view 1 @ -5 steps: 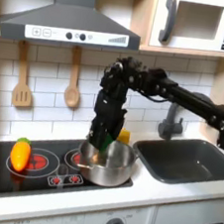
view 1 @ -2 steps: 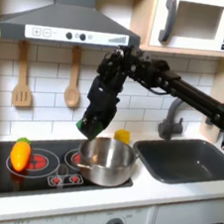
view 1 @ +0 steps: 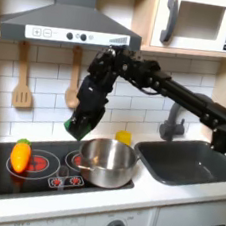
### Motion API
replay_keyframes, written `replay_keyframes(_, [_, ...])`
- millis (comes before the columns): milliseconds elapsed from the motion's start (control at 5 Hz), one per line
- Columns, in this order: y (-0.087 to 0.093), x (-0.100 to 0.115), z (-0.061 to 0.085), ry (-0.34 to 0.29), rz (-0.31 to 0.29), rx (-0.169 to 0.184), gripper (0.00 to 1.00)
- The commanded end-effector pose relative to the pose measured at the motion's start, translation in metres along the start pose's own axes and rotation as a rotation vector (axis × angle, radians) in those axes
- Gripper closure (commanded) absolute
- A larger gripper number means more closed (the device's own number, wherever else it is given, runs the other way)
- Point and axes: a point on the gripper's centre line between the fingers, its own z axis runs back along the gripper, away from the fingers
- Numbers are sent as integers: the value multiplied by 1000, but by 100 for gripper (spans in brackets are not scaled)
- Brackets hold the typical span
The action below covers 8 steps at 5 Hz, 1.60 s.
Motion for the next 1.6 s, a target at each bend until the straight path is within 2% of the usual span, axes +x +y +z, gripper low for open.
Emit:
replay_keyframes(0, [-4,11,-27,16,-8,18,100])
replay_keyframes(200, [-6,18,-35,23,-3,37,100])
replay_keyframes(600, [0,32,-44,22,14,49,100])
replay_keyframes(800, [7,30,-53,61,25,70,100])
replay_keyframes(1000, [6,24,-55,92,5,68,0])
replay_keyframes(1400, [4,29,-44,43,-18,53,0])
